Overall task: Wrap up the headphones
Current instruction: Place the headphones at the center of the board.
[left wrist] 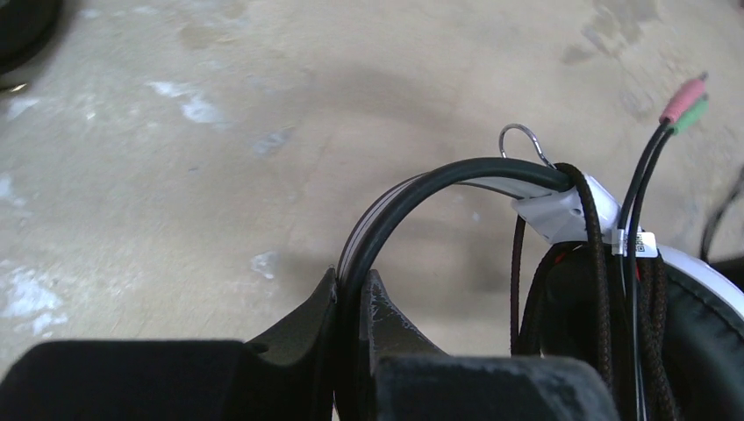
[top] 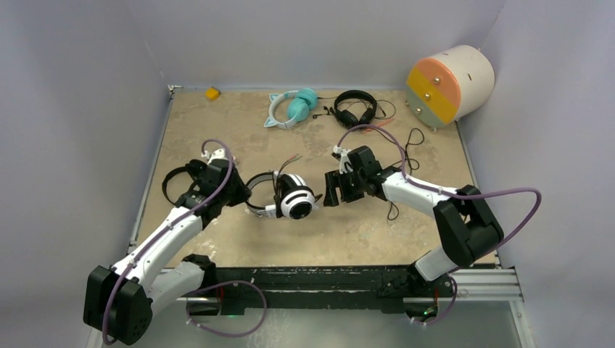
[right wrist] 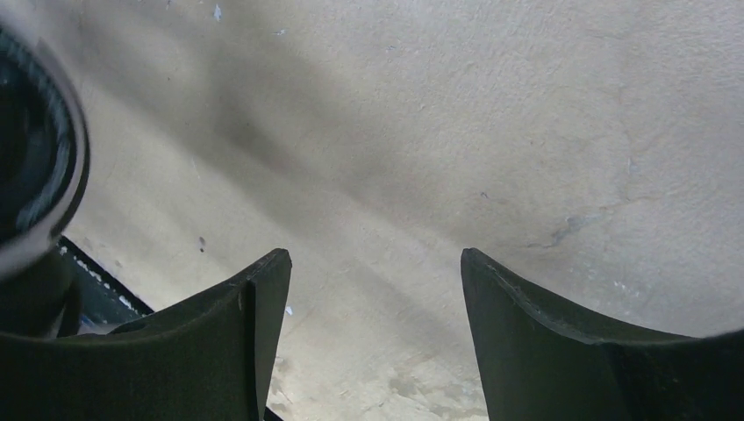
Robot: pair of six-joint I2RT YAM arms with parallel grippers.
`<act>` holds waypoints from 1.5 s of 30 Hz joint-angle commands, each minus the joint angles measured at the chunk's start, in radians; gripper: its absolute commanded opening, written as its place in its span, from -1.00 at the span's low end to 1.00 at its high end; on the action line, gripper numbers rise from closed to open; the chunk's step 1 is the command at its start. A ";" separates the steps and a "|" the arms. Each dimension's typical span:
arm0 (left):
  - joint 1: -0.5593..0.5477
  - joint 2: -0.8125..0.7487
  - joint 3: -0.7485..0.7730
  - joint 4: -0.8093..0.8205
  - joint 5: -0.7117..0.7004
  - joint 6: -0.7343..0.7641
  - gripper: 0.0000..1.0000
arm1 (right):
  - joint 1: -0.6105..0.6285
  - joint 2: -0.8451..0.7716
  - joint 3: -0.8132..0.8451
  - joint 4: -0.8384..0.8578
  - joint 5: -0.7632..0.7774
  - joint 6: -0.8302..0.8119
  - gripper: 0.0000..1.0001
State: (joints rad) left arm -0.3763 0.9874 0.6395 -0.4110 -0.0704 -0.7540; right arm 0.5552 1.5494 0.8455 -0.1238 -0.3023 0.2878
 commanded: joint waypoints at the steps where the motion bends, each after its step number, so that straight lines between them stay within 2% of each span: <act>1: 0.003 -0.035 -0.067 0.083 -0.124 -0.179 -1.00 | -0.002 -0.074 -0.014 0.010 0.039 0.012 0.48; 9: 0.059 -0.023 -0.159 0.039 -0.366 -0.376 -0.97 | -0.003 -0.154 -0.011 0.005 0.056 0.016 0.47; 14: 0.214 -0.050 -0.208 0.064 -0.343 -0.479 -0.93 | -0.002 -0.200 0.007 -0.042 0.068 0.001 0.47; 19: 0.308 0.025 -0.124 -0.108 -0.485 -0.656 -0.92 | -0.003 -0.240 0.020 -0.076 0.062 -0.007 0.47; 20: 0.313 0.050 -0.099 -0.144 -0.513 -0.671 -0.84 | -0.002 -0.246 0.020 -0.080 0.061 -0.010 0.47; 22: 0.316 0.091 -0.048 -0.224 -0.555 -0.724 -0.50 | -0.002 -0.261 0.017 -0.087 0.068 -0.013 0.47; 24: 0.316 0.117 -0.016 -0.221 -0.545 -0.680 -0.26 | -0.003 -0.270 0.012 -0.089 0.080 -0.011 0.47; 28: 0.317 0.101 0.000 -0.148 -0.421 -0.530 -0.01 | -0.003 -0.288 0.001 -0.095 0.096 0.001 0.47; 31: 0.315 0.024 0.008 -0.127 -0.338 -0.425 0.21 | -0.003 -0.318 0.000 -0.102 0.101 0.004 0.47; 33: 0.315 -0.033 0.020 -0.122 -0.298 -0.361 0.44 | -0.003 -0.341 0.001 -0.108 0.105 0.001 0.48; 36: 0.315 -0.112 0.043 -0.096 -0.201 -0.239 0.57 | -0.002 -0.368 0.013 -0.132 0.118 -0.010 0.48; 39: 0.315 -0.168 0.044 0.012 0.051 -0.067 0.62 | -0.003 -0.386 0.024 -0.150 0.130 -0.017 0.48; 41: 0.313 -0.164 0.030 0.128 0.340 0.043 0.65 | -0.003 -0.398 0.023 -0.150 0.140 -0.017 0.48; 43: 0.302 -0.118 0.049 0.151 0.524 0.063 0.66 | -0.003 -0.406 0.020 -0.144 0.153 -0.011 0.47; 45: 0.255 -0.061 0.061 0.161 0.595 0.071 0.38 | -0.003 -0.408 0.020 -0.141 0.165 -0.005 0.47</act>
State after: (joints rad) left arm -0.0723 0.8425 0.6537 -0.3706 0.1371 -0.8330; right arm 0.5552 1.1645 0.8318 -0.2539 -0.1761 0.2848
